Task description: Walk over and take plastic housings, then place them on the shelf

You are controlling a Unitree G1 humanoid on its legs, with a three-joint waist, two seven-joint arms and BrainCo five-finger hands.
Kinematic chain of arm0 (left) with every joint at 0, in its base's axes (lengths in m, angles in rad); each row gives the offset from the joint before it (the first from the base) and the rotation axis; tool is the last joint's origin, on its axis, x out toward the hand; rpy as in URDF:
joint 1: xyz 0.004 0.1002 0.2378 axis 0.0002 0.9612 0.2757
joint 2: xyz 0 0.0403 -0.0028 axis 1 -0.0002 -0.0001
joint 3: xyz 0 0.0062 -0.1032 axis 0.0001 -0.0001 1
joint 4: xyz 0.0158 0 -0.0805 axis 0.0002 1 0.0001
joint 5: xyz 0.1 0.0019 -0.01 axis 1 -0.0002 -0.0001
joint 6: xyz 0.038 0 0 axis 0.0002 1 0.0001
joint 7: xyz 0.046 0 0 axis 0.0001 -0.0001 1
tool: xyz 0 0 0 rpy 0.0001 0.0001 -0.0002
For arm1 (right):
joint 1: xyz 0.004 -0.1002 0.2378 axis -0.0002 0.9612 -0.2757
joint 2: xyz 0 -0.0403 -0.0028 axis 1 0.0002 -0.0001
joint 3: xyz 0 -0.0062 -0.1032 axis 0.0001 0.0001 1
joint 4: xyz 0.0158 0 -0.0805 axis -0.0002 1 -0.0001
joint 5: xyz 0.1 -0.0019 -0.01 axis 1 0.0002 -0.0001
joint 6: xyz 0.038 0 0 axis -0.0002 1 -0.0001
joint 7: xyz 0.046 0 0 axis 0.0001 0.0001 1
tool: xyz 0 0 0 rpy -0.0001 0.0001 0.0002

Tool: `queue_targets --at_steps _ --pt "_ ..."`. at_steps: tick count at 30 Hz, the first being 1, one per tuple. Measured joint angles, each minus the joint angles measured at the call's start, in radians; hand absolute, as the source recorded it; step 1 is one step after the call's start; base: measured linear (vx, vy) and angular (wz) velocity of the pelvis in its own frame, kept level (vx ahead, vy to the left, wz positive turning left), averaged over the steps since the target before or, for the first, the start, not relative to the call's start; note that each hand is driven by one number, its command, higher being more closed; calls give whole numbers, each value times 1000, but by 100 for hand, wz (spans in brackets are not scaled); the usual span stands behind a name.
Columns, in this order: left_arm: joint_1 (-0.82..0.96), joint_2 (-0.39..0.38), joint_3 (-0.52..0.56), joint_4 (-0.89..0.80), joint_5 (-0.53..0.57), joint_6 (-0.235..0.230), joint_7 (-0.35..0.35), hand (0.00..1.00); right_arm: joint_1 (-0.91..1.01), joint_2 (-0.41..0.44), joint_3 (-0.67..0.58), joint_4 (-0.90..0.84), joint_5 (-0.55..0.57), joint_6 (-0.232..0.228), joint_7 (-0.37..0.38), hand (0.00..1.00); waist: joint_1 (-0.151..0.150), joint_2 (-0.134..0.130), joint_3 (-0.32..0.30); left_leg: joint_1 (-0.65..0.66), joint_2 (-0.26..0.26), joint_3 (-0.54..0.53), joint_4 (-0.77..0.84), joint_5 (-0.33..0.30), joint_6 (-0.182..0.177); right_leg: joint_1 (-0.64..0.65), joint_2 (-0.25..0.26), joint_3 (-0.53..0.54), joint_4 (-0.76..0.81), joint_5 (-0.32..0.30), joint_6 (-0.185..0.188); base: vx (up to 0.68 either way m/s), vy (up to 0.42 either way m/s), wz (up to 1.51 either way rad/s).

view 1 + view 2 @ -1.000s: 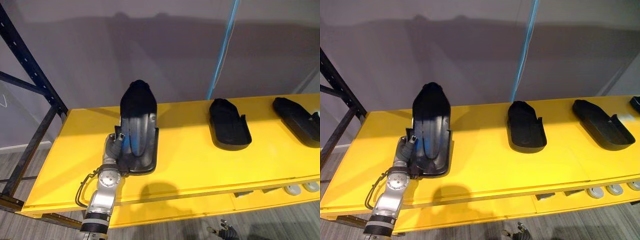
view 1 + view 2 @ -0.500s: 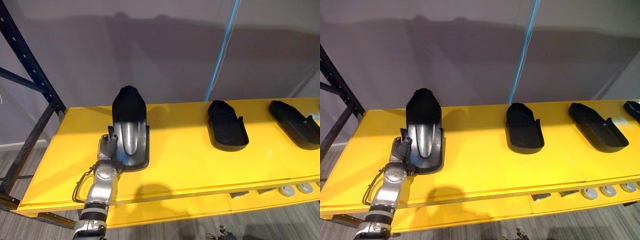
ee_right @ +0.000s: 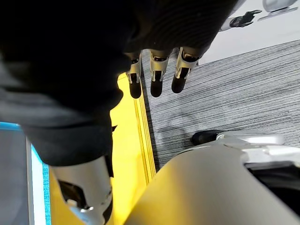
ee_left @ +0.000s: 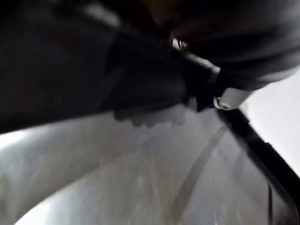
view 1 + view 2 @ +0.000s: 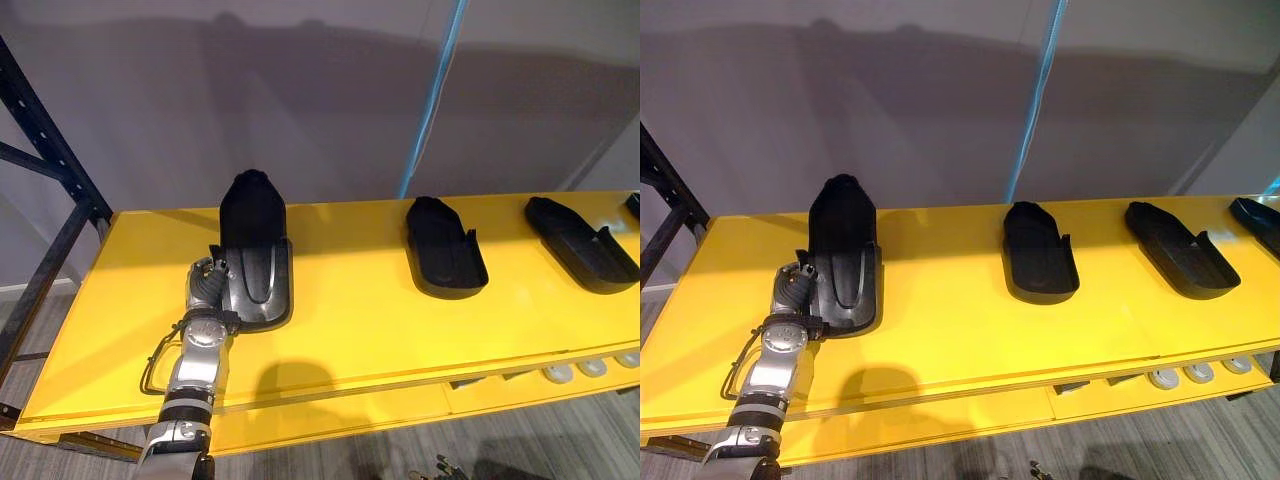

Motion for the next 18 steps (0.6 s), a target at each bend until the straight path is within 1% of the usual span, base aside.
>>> queue_targets --at_steps 3,8,12,18 --pt "-7 14 10 -3 -1 -2 10 0 -2 1 1 0 -4 0 0 0 -4 0 0 7 0 6 0 -2 -2 10 0 3 -15 9 2 -41 0 -7" --pt "-12 13 11 -3 -4 0 19 0 -3 2 1 0 -6 0 0 0 -3 -3 4 7 0 6 0 -2 -2 10 0 4 -15 10 2 -33 -3 0" --pt "-12 13 37 -3 -6 2 21 0 -4 2 1 -1 -6 0 0 0 -3 -3 6 7 0 6 0 -2 -2 11 0 4 -17 10 2 0 0 0" --pt "-8 13 38 -14 -36 1 36 0 -6 1 1 -1 -6 0 -1 0 -3 1 9 7 0 5 0 -2 -2 12 0 3 -17 10 2 -5 -1 0"
